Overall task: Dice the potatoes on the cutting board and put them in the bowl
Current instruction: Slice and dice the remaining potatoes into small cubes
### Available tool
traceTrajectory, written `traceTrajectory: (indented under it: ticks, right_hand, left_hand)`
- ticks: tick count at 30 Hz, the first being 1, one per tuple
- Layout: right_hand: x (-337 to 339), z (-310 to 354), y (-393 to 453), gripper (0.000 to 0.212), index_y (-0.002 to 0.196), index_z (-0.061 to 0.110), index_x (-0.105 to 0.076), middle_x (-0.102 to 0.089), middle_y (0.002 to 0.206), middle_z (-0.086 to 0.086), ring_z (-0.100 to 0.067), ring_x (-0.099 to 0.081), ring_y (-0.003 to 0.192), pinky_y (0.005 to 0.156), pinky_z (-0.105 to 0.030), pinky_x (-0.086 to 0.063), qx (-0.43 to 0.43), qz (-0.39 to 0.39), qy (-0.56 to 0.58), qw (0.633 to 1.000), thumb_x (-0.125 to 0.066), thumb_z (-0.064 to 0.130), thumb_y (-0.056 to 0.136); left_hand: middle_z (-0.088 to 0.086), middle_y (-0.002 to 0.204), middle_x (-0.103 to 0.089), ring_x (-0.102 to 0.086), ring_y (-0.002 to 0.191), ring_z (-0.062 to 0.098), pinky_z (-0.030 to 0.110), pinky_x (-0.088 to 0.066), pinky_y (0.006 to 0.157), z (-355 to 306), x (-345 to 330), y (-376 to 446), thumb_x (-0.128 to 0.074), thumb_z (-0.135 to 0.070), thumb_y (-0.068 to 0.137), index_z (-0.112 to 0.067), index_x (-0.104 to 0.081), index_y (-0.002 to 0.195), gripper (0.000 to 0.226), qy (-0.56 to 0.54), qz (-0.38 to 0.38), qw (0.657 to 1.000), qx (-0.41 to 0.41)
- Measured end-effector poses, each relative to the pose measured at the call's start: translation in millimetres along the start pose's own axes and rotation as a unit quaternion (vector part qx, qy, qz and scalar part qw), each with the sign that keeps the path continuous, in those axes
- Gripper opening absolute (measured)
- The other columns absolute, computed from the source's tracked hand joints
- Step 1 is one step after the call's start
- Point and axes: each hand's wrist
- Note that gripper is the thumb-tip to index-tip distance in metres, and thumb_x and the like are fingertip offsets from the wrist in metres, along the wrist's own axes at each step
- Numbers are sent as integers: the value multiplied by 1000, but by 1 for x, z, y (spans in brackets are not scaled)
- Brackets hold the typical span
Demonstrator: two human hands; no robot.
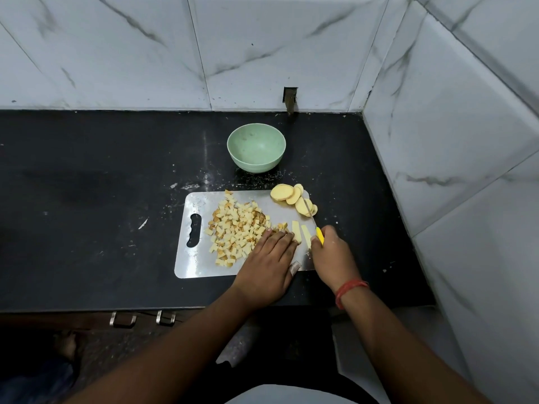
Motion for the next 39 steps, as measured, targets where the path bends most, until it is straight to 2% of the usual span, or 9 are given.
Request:
traceTrajectory:
  ticks: [10,15,20,26,31,36,39]
  right_hand:
    - [1,1,-15,19,111,8,-51,-63,103,-14,-29,-62,88,70,-33,-48,27,83,-135,987,-41,20,101]
    - [0,4,-14,21,116,6,-50,-62,108,-16,-30,-62,93,69,-29,-42,13,97,-160,982,-40,17,100]
    - [-2,11,-12,26,122,4,-46,-62,116,-16,-30,-62,103,82,-35,-50,-16,142,-184,972,-45,9,97]
    - [-8,21,-9,41,135,-6,-34,-60,125,-17,-27,-61,112,86,-31,-47,-34,168,-235,957,-46,4,97]
    - [-2,21,-13,33,127,-3,-47,-57,124,-21,-36,-57,113,90,-39,-46,10,179,-225,958,-46,10,97]
    - [-3,20,-17,38,134,-5,-35,-57,127,-21,-32,-58,116,90,-36,-46,-22,193,-235,953,-43,5,98]
    - [0,15,-20,34,129,-4,-45,-56,125,-22,-37,-57,115,92,-40,-46,8,192,-206,959,-44,9,98]
  left_hand:
    - [8,155,-48,-38,146,28,49,-19,126,2,-1,3,-38,-43,107,-11,-50,151,55,-14,31,999,5]
    - [8,156,-47,-38,146,29,50,-20,126,3,-2,2,-39,-43,107,-12,-49,151,55,-19,38,999,5]
    - [9,155,-48,-38,146,28,48,-18,127,2,0,3,-39,-41,106,-10,-48,152,56,-22,33,999,1]
    - [9,154,-49,-40,144,29,46,-16,127,3,0,2,-41,-40,105,-10,-51,150,55,-21,28,999,-10]
    - [8,153,-50,-41,142,30,48,-18,126,2,2,3,-39,-40,105,-10,-53,149,55,-13,33,999,-12]
    - [9,154,-50,-42,142,31,48,-18,126,2,2,4,-39,-42,105,-11,-54,148,55,1,37,999,-10]
    - [9,153,-50,-42,143,31,49,-21,125,2,2,4,-38,-42,106,-11,-54,148,55,1,38,999,-8]
Point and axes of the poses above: each hand's wrist, its own y-axis towards the middle knuckle, its own x-axis out of the back of the hand, z = x × y
